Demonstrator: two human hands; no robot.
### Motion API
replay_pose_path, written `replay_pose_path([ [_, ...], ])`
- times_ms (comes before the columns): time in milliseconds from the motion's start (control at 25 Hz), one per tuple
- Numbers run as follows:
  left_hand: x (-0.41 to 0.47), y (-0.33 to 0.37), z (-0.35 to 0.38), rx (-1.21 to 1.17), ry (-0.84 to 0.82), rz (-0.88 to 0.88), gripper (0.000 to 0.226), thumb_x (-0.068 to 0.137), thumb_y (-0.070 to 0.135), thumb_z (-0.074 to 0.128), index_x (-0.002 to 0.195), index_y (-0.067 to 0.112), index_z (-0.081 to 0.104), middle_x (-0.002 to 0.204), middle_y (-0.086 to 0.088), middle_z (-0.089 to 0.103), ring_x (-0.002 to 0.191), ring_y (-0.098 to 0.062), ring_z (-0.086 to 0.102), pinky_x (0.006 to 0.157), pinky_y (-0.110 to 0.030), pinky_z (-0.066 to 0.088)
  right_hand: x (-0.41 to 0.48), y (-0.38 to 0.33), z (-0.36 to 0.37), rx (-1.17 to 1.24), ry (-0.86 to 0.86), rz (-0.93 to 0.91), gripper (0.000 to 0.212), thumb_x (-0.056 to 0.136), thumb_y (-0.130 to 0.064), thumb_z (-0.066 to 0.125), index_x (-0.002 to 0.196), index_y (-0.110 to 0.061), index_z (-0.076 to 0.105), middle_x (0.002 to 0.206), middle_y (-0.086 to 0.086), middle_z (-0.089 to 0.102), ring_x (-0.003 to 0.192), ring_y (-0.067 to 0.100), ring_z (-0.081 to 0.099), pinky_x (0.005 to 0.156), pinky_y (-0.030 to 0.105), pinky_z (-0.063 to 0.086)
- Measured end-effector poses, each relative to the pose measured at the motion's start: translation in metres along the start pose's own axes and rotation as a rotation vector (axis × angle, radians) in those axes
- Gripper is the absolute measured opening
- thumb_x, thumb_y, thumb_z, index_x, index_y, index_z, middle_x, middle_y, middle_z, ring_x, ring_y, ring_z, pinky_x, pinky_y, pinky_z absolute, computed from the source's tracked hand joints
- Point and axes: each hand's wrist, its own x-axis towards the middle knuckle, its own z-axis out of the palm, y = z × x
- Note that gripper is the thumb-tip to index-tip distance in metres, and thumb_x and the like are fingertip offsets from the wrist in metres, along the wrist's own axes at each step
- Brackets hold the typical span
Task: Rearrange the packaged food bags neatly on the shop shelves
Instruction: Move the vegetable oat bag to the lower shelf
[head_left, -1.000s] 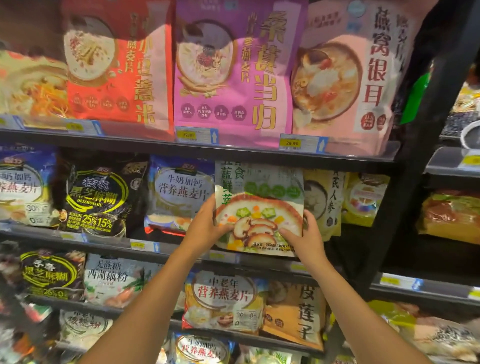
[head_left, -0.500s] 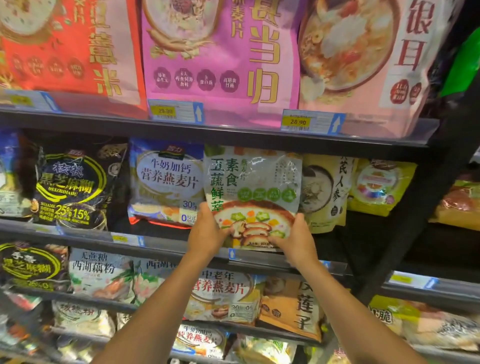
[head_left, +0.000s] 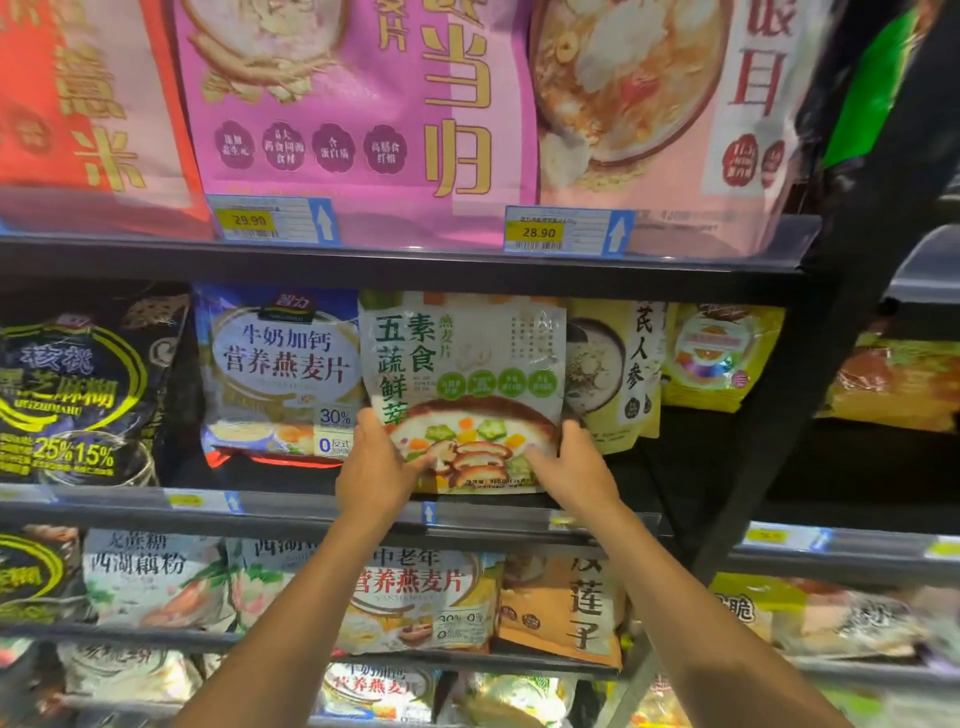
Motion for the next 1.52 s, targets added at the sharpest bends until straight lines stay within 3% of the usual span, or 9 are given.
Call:
replay_pose_path([
  [120, -0.018, -0.005, 0.001, 0.001, 0.078, 0.0, 0.107, 0.067, 0.068, 0.083, 0.146, 0.022, 0.027, 0.137, -0.01, 0.057, 0.125, -0.035, 0.06, 0.085, -0.058, 0.059, 0.014, 0.019, -0.016, -0.005, 0.242, 0.125, 0.039, 0.093, -0.039, 0.062, 0.12, -0.011, 0.057, 0.125, 0.011, 0.058, 0.11, 0.035, 0.06, 0.087, 0.046, 0.055],
  [240, -0.04, 0.0, 0.006, 0.0, 0.213, 0.002, 0.121, 0.073, 0.065, 0.082, 0.161, 0.02, 0.014, 0.158, -0.016, 0.039, 0.146, -0.035, 0.039, 0.106, -0.056, 0.049, 0.047, 0.028, -0.024, -0.12, 0.182, 0.381, 0.059, 0.085, -0.049, 0.071, 0.129, -0.01, 0.066, 0.135, 0.017, 0.061, 0.122, 0.036, 0.06, 0.095, 0.044, 0.056],
  [360, -0.049, 0.003, 0.012, 0.022, 0.33, 0.074, 0.095, 0.08, 0.056, 0.081, 0.152, 0.015, 0.033, 0.145, -0.013, 0.049, 0.136, -0.033, 0.046, 0.105, -0.051, 0.049, 0.072, 0.035, -0.021, -0.138, 0.06, 0.469, 0.087, 0.083, -0.052, 0.069, 0.157, -0.017, 0.038, 0.16, 0.016, 0.041, 0.141, 0.033, 0.047, 0.107, 0.04, 0.046],
  [520, -0.048, 0.008, 0.021, 0.135, 0.168, 0.331, 0.03, 0.088, 0.048, 0.075, 0.101, 0.03, 0.056, 0.098, 0.011, 0.057, 0.098, -0.017, 0.057, 0.078, -0.039, 0.054, 0.079, 0.04, -0.012, 0.018, 0.054, 0.548, 0.064, 0.096, -0.039, 0.057, 0.152, -0.012, 0.043, 0.158, 0.014, 0.044, 0.145, 0.029, 0.043, 0.115, 0.036, 0.037],
  [600, -0.046, 0.012, 0.024, 0.161, 0.084, 0.341, 0.026, 0.088, 0.047, 0.076, 0.092, 0.033, 0.054, 0.086, 0.017, 0.056, 0.085, -0.013, 0.058, 0.067, -0.038, 0.054, 0.079, 0.04, -0.005, 0.103, 0.18, 0.555, 0.068, 0.098, -0.033, 0.061, 0.154, -0.006, 0.034, 0.157, 0.018, 0.042, 0.143, 0.035, 0.045, 0.113, 0.04, 0.039],
  [720, -0.038, 0.015, 0.028, 0.168, 0.036, 0.306, 0.029, 0.089, 0.052, 0.074, 0.087, 0.032, 0.053, 0.079, 0.014, 0.054, 0.076, -0.014, 0.055, 0.055, -0.037, 0.049, 0.076, 0.04, -0.001, 0.071, 0.337, 0.425, 0.107, 0.085, -0.043, 0.077, 0.161, -0.013, 0.007, 0.155, 0.018, 0.034, 0.129, 0.042, 0.054, 0.1, 0.048, 0.049],
  [1000, -0.019, 0.021, 0.041, 0.131, 0.048, 0.27, 0.036, 0.088, 0.044, 0.079, 0.083, 0.025, 0.048, 0.078, 0.01, 0.051, 0.077, -0.021, 0.053, 0.059, -0.04, 0.047, 0.087, 0.038, -0.007, 0.207, 0.23, 0.419, 0.12, 0.081, -0.043, 0.082, 0.162, -0.024, -0.004, 0.161, 0.018, 0.019, 0.132, 0.046, 0.048, 0.103, 0.05, 0.046],
  [1200, -0.021, 0.016, 0.028, 0.137, -0.038, 0.328, 0.031, 0.091, 0.039, 0.077, 0.09, 0.023, 0.05, 0.083, 0.01, 0.051, 0.083, -0.021, 0.052, 0.065, -0.04, 0.047, 0.051, 0.041, -0.018, -0.099, 0.079, 0.33, 0.057, 0.095, -0.026, 0.067, 0.146, -0.008, 0.05, 0.155, 0.018, 0.035, 0.126, 0.041, 0.054, 0.097, 0.042, 0.05],
  [1520, -0.058, 0.005, -0.011, 0.23, -0.274, 0.398, 0.039, 0.097, 0.037, 0.068, 0.132, 0.029, 0.054, 0.134, 0.002, 0.057, 0.127, -0.023, 0.053, 0.095, -0.044, 0.053, -0.056, 0.018, -0.016, -0.107, 0.081, -0.053, 0.057, 0.096, -0.032, 0.065, 0.149, -0.022, 0.046, 0.149, 0.008, 0.044, 0.122, 0.028, 0.06, 0.095, 0.044, 0.054],
])
